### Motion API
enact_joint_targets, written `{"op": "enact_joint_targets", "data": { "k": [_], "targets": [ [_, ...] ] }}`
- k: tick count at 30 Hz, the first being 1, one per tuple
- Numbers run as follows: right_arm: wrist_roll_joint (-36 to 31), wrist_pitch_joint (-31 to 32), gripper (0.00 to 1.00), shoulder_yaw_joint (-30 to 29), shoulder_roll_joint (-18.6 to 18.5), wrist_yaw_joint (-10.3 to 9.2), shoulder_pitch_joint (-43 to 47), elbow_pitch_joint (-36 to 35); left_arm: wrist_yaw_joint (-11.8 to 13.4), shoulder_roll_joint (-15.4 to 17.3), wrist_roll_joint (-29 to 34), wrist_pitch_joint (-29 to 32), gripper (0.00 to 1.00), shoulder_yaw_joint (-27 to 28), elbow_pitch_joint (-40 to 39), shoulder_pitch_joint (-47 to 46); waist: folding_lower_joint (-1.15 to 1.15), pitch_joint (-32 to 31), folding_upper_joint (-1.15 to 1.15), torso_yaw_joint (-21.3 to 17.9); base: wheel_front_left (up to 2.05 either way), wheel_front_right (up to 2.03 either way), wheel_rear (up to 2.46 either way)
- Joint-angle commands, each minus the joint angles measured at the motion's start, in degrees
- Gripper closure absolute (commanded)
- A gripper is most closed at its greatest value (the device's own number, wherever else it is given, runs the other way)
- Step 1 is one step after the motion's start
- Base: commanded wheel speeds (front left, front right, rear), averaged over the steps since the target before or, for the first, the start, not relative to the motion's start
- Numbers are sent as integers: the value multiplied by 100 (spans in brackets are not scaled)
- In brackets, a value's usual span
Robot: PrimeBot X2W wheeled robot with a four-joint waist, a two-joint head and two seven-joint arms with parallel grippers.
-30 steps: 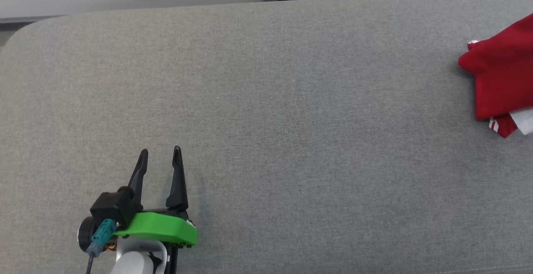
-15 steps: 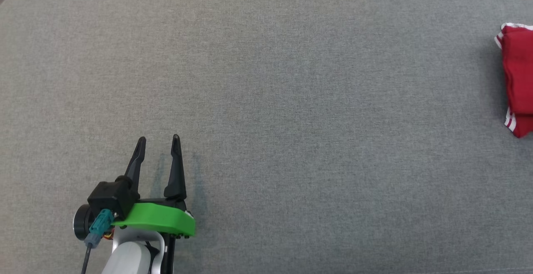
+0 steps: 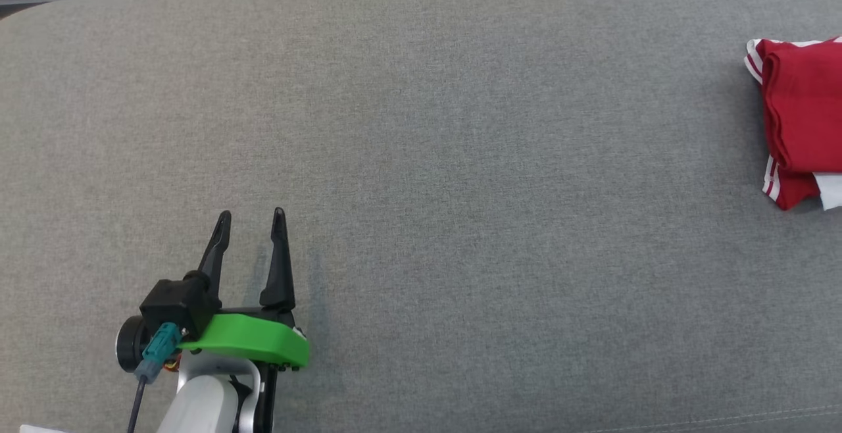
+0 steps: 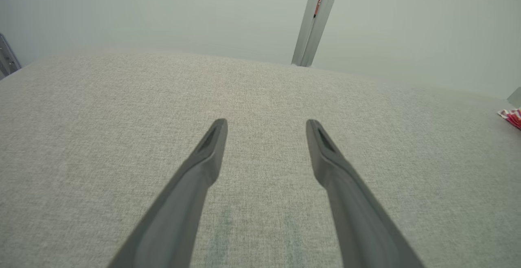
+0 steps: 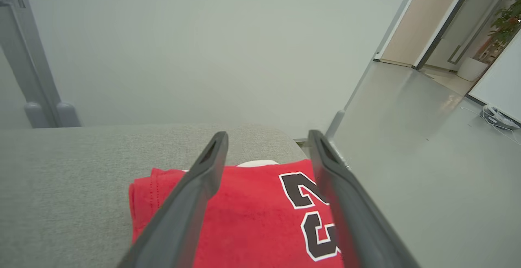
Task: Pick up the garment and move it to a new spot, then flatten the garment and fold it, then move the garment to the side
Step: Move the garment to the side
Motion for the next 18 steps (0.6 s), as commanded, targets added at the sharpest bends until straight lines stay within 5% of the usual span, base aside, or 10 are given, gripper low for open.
{"op": "enact_joint_targets", "data": {
  "k": [1, 18],
  "targets": [
    [64, -27, 0, 147, 60, -12, 135, -76, -44, 17, 4, -21, 0, -6, 38, -119, 0, -143, 0, -40, 0, 0, 0],
    [623, -307, 0, 1463, 1358, -12, 1649, -1291, -132, -272, -195, -160, 0, 223, 1022, -28, 0, -1434, 0, 176, 0, 0, 0]
  ]
}}
